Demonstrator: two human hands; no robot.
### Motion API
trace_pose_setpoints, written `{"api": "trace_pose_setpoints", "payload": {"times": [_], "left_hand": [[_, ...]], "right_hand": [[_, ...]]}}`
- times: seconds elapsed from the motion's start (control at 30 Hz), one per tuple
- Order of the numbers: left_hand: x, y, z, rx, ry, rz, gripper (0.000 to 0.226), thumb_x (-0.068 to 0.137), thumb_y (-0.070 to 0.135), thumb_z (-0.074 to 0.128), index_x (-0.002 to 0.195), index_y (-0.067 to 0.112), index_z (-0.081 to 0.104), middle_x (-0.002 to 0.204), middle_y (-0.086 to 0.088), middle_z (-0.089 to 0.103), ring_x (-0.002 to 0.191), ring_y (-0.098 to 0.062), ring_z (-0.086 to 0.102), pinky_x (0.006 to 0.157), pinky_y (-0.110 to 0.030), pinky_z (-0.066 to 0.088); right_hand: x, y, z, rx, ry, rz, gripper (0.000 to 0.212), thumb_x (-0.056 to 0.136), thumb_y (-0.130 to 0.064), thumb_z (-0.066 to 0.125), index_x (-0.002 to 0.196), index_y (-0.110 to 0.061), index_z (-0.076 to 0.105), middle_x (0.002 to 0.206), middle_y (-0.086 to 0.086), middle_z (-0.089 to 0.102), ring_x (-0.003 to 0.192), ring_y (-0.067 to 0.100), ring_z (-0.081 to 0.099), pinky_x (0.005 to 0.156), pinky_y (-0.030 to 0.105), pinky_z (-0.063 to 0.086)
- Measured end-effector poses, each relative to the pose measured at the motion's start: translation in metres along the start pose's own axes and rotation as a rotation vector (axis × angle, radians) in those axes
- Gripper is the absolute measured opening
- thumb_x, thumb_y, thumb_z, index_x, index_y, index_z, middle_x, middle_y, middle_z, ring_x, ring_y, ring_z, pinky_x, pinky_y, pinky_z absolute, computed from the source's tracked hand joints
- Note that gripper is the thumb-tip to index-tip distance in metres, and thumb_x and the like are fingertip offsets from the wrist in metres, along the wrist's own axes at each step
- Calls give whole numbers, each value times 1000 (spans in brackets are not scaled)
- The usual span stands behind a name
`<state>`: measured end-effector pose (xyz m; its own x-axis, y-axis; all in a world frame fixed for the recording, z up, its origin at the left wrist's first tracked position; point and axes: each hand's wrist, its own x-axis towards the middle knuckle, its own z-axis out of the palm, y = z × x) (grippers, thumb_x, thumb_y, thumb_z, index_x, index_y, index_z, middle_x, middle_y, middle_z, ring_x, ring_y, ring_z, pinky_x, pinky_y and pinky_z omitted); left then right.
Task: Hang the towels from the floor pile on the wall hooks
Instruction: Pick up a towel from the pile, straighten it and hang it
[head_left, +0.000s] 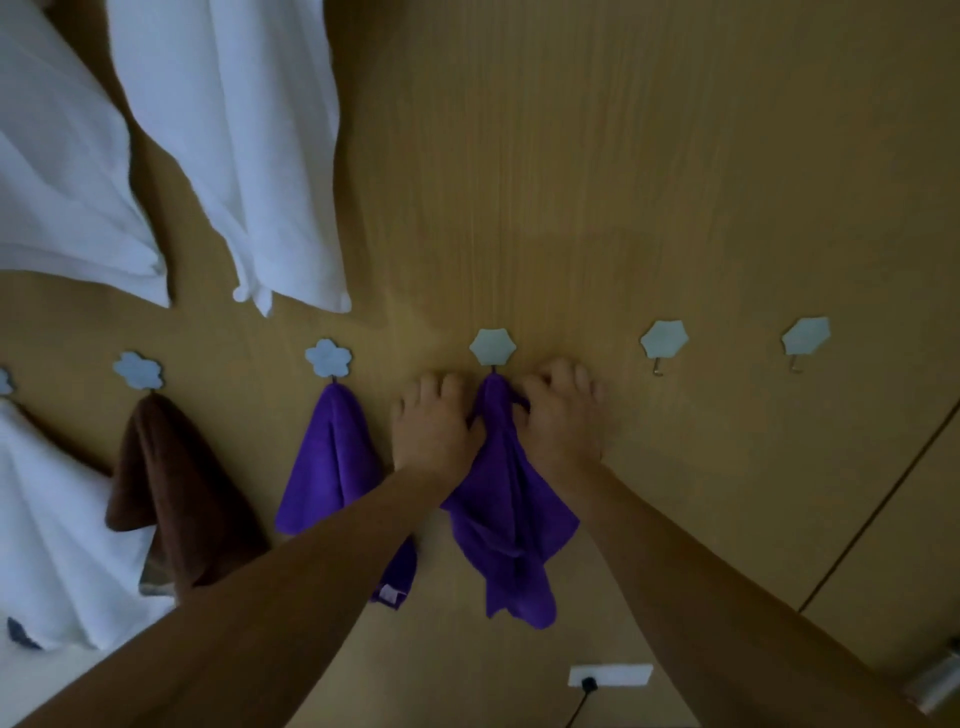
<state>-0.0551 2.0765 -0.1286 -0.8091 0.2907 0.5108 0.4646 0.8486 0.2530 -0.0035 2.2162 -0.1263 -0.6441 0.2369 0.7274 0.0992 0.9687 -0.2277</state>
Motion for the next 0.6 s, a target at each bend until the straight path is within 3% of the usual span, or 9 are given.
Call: {"api": "trace_pose_setpoints", "payload": {"times": [0.07,0.13,0.23,0.3,0.37,0.43,0.5,0.6], "left_hand": [[2,-6,0,-182,-34,141,31,93,23,51,122,13,57,115,-8,56,107,-26,51,84,-26,35],[-2,-9,-2,-375,-127,199,33,94,11,47,125,11,58,113,-8,61,102,-20,56,84,-20,38],[-12,-11,-4,-719,-338,115,32,89,8,49,117,18,60,98,2,68,84,-4,62,72,-13,47],[-17,-11,-1,-809,-420,30,34,83,8,57,116,18,60,99,2,69,84,-2,64,72,-13,50],[-20,-12,4,-787,-463,-34,46,77,6,63,122,13,56,104,-2,68,92,-11,65,78,-23,54],[-23,-13,10,-691,-479,-55,48,74,1,65,120,9,54,103,-6,67,92,-18,65,79,-29,55],[-25,-17,14,-683,-512,-45,39,73,-6,61,108,11,58,96,-4,68,88,-16,65,75,-25,54],[-22,-26,8,-824,-596,-51,44,73,-13,52,98,22,63,93,5,72,86,-4,67,72,-15,52]], "right_hand": [[-7,3,7,315,-183,20,26,94,-17,55,115,-15,69,103,8,65,96,25,59,83,37,48],[-16,8,13,517,-252,54,35,96,-12,48,127,-15,62,110,6,63,100,19,59,88,32,48],[-29,11,17,714,-368,148,43,91,-17,55,134,-22,52,116,-4,56,102,6,56,90,26,48],[-33,12,20,840,-464,220,53,85,-18,66,135,-23,49,111,-14,59,97,-4,59,82,16,49],[-35,13,23,832,-529,276,52,81,-10,67,130,-21,51,99,-22,61,88,-6,61,74,12,49],[-36,15,24,734,-538,321,38,80,-2,61,116,-16,59,92,-13,64,84,8,63,72,19,47],[-36,20,20,718,-541,338,29,80,3,55,104,-11,62,91,1,67,84,16,61,70,25,46],[-29,32,9,728,-446,357,25,81,6,50,87,-15,62,78,-3,64,73,13,59,65,24,45]]}}
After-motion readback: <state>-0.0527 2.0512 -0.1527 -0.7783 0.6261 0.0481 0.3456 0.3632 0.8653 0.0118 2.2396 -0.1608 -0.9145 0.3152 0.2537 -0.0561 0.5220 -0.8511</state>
